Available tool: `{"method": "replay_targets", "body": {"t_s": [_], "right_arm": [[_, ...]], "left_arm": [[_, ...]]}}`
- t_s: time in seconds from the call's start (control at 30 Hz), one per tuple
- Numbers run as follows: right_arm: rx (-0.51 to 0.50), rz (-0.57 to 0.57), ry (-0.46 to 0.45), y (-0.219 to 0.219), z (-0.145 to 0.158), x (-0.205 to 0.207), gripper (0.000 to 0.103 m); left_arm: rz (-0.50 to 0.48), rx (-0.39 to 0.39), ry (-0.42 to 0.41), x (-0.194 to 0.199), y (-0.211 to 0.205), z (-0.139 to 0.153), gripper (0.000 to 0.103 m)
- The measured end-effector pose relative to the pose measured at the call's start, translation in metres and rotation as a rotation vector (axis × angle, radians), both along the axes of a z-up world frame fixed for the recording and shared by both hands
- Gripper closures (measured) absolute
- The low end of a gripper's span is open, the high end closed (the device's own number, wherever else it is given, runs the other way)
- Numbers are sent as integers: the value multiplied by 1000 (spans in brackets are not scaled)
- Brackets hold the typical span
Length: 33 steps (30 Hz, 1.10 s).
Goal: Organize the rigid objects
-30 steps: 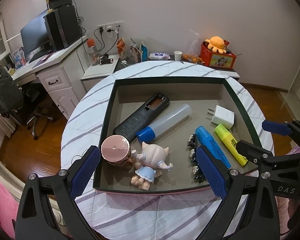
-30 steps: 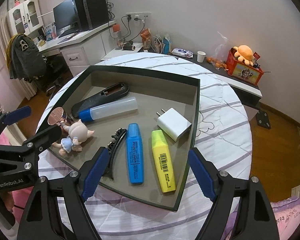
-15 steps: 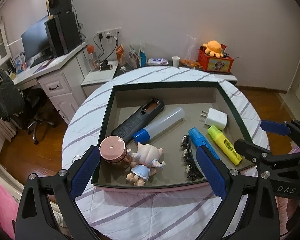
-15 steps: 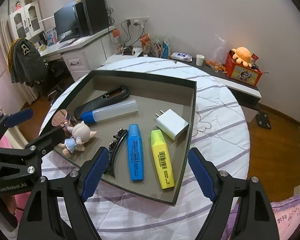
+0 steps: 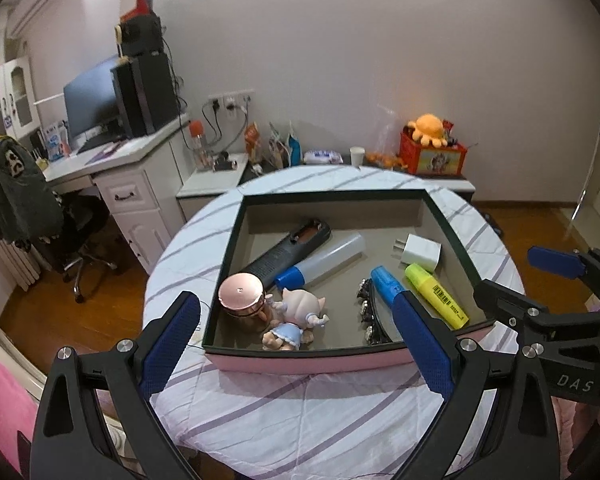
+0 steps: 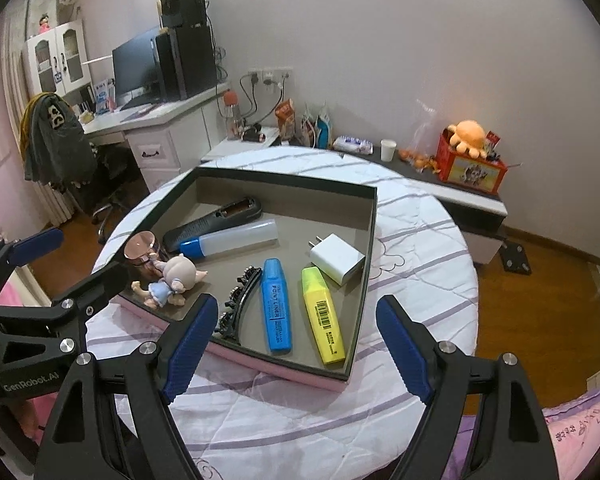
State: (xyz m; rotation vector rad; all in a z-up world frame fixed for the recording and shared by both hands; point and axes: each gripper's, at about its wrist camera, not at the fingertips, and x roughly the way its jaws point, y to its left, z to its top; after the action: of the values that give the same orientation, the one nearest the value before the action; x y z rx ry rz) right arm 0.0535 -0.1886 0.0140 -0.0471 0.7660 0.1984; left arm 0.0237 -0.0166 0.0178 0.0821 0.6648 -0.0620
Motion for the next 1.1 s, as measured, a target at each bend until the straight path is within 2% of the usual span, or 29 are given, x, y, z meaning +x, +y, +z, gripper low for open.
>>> {"method": "replay_targets", "body": {"t_s": [0.23, 0.43, 0.53, 0.7, 0.9, 1.1], "right_arm": [[39, -10, -84, 0, 10, -27, 20], [69, 3, -154, 6, 17, -49, 20], [65, -1, -193, 10, 20, -58, 20], [51, -15, -263, 14, 28, -76, 20], [29, -20, -326, 19, 33, -90, 19], [36, -11, -334, 23, 33, -92, 18]], "left_arm": [[6, 0, -72, -26, 3, 11, 3], [64, 61, -203, -51, 2, 21, 3], [74, 55, -260, -64, 4, 26, 2], [67, -4, -265, -72, 13, 29, 1], [78, -10, -294, -84, 19, 32, 0], [68, -30, -241, -78, 23, 28, 0]]}}
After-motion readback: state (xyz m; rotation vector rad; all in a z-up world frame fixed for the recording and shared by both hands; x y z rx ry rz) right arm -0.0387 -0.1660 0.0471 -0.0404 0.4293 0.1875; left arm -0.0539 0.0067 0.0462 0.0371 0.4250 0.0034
